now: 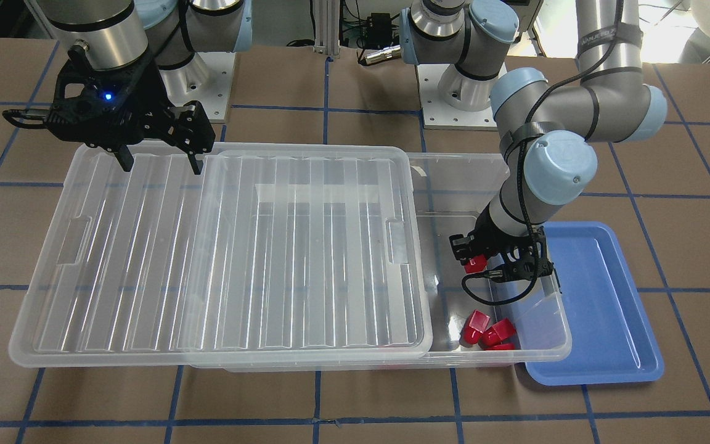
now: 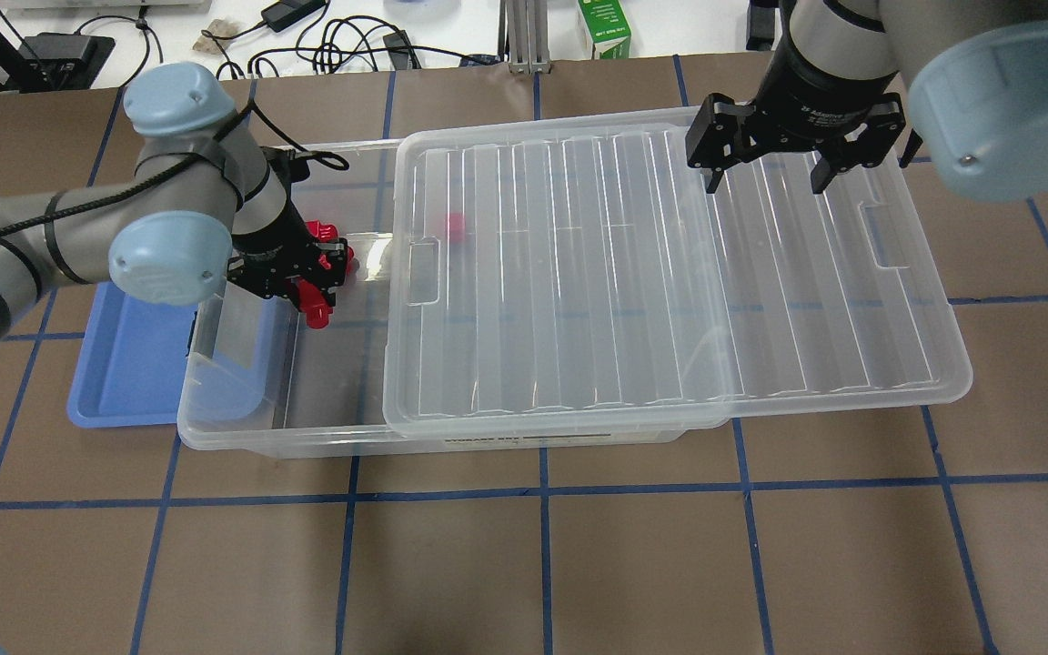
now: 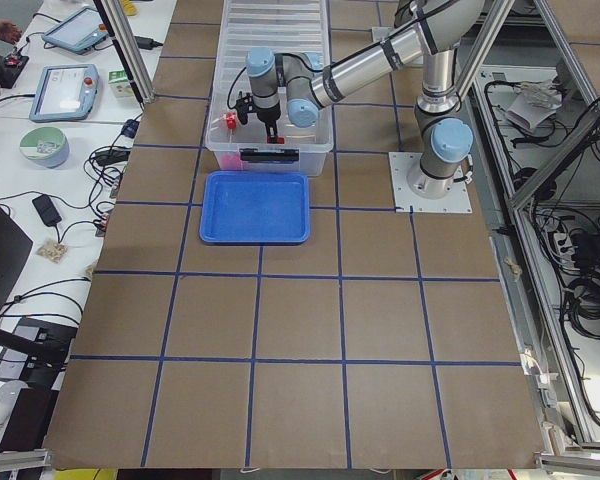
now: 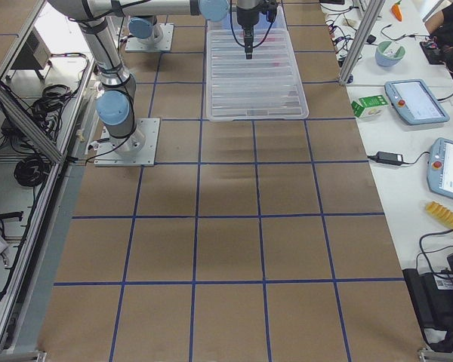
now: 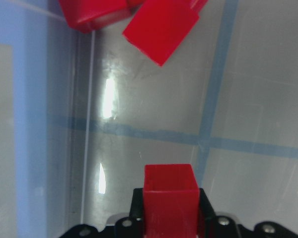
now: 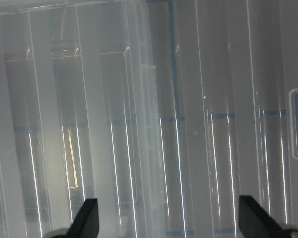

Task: Place red block in blue tray from box

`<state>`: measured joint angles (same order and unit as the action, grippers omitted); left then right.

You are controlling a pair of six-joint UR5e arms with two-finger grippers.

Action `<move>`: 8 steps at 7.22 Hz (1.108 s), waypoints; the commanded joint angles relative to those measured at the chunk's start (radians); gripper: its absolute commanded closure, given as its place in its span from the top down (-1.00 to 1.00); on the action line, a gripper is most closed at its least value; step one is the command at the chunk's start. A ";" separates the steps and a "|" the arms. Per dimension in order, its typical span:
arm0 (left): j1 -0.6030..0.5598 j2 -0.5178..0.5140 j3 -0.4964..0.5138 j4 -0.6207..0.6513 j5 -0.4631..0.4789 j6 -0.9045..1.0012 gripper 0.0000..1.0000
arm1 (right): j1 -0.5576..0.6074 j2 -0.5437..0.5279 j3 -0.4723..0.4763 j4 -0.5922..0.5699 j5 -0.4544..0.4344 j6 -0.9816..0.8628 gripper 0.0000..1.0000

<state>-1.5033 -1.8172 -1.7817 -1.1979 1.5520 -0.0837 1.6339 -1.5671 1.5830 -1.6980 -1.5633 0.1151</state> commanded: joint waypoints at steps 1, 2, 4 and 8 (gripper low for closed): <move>0.005 0.050 0.154 -0.187 0.002 0.051 -1.00 | 0.000 0.001 0.000 0.000 0.005 0.003 1.00; 0.039 0.067 0.171 -0.210 0.009 0.123 -1.00 | -0.002 0.001 0.000 0.001 0.008 0.009 1.00; 0.260 0.091 0.160 -0.218 -0.009 0.326 -1.00 | -0.005 0.002 -0.003 0.001 0.000 0.003 1.00; 0.466 -0.052 0.072 0.003 -0.044 0.630 -1.00 | -0.176 0.005 0.006 0.003 0.003 -0.194 1.00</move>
<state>-1.0630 -1.8079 -1.6648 -1.3341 1.5041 0.4921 1.5418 -1.5618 1.5839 -1.6957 -1.5630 0.0252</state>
